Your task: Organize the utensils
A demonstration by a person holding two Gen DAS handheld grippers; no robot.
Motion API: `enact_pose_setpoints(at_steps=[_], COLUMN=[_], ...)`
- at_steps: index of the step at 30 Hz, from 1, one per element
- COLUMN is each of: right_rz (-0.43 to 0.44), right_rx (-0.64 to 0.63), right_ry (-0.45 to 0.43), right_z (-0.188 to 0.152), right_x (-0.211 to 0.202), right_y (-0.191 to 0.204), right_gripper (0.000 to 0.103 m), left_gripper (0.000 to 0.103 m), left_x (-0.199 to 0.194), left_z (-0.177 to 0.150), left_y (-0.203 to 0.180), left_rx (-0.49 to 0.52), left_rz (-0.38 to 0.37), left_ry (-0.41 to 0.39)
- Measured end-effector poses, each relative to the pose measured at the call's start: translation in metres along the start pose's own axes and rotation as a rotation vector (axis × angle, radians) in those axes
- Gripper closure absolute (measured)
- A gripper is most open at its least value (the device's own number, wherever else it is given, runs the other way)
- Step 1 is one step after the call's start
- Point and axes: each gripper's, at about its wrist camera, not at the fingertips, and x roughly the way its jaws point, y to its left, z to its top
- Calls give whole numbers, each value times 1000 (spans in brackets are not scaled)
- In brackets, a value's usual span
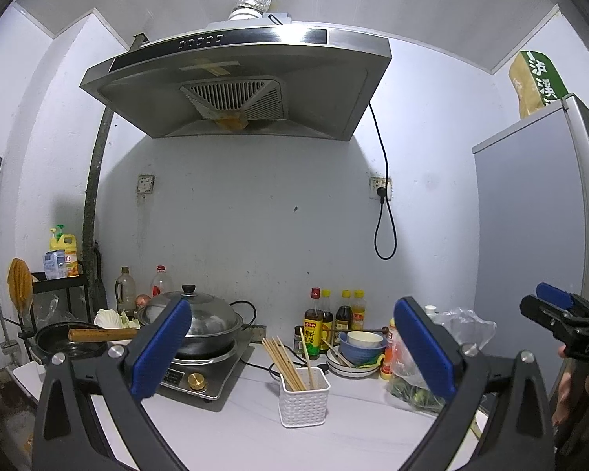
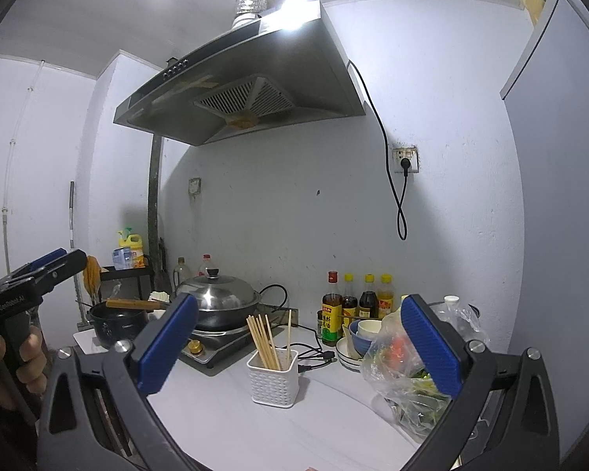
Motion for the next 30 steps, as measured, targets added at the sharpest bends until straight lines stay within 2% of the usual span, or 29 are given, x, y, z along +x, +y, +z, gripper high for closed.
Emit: enact_pose_setpoints(at_steps=[30], right_rz=[7], right_rx=[-7], right_ry=[13], right_z=[0], right_x=[6], right_y=[2], right_gripper=[1], left_gripper=[0], left_x=[8], left_z=[-4], left_y=[9], left_rx=[-8], left_rz=[-5], left_ry=[9])
